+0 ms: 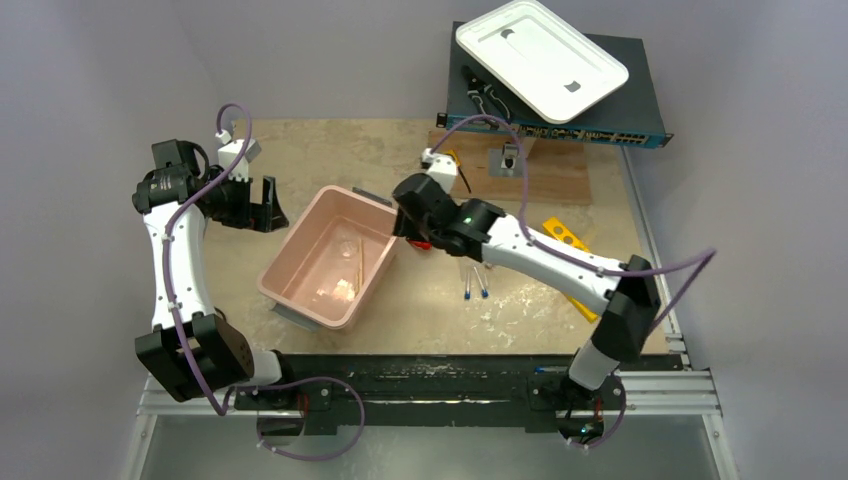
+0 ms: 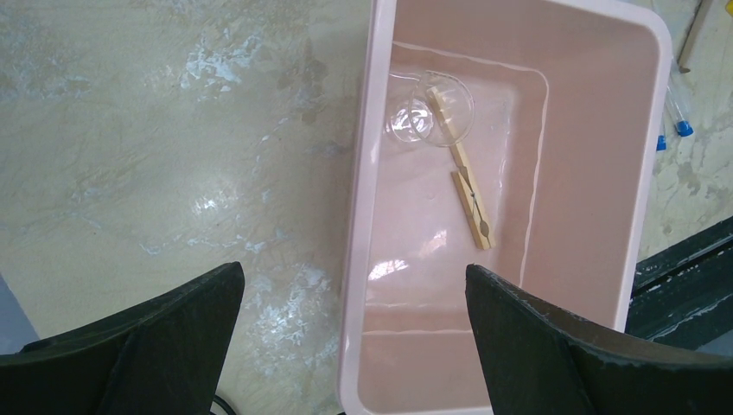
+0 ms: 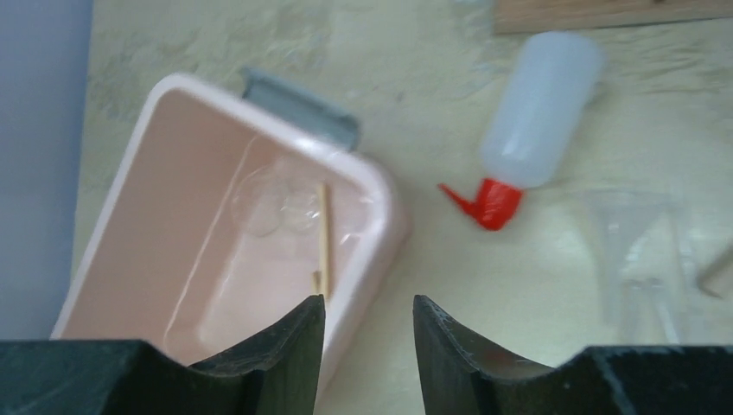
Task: Organize the chemistry lab equipment
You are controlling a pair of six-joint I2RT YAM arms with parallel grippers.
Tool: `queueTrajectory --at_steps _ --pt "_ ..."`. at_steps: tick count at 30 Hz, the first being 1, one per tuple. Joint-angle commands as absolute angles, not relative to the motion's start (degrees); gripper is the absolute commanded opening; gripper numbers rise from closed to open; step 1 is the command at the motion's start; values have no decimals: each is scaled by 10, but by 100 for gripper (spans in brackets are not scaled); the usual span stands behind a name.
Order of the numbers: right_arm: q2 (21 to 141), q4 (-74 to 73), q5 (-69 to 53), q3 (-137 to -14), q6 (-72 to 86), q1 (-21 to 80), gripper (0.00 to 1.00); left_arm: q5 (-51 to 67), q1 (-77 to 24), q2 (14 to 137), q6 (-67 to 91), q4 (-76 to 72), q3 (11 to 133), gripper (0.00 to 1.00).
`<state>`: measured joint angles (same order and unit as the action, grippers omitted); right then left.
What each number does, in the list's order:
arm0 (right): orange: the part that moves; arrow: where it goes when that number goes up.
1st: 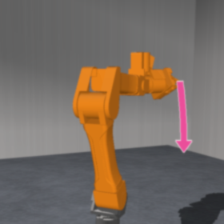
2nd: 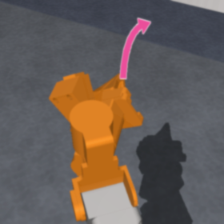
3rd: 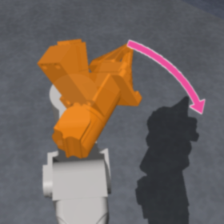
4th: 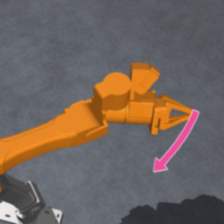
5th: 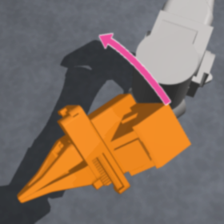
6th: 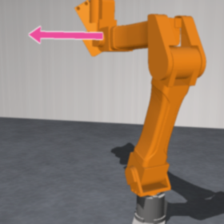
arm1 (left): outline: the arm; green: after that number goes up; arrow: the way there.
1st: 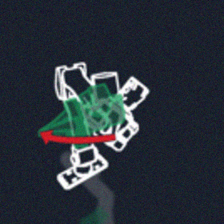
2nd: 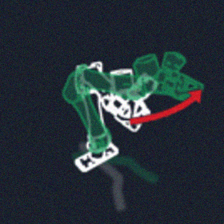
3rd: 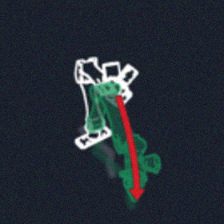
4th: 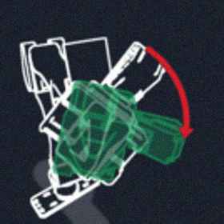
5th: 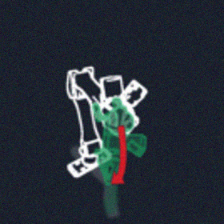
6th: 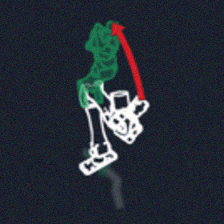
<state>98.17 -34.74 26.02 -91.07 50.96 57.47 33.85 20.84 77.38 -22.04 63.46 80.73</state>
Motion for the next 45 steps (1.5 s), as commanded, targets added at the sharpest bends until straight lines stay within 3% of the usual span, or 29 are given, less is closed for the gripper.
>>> queueTrajectory --at_steps 1,12,23,29,38,45 --pt "893 -339 292 -803 501 489 41 346 210 774 -225 631 814 100" --pt "839 -292 301 -597 484 364 44 354 209 776 -228 640 809 100" --pt "936 -280 337 -621 495 318 44 346 210 775 -230 640 809 100" --pt "1011 -286 350 -647 534 315 36 321 210 766 -220 643 820 100" --pt "1019 -266 344 -604 544 314 32 324 210 760 -210 638 828 100" --pt "985 -254 346 -565 545 315 12 319 212 781 -236 687 857 100"
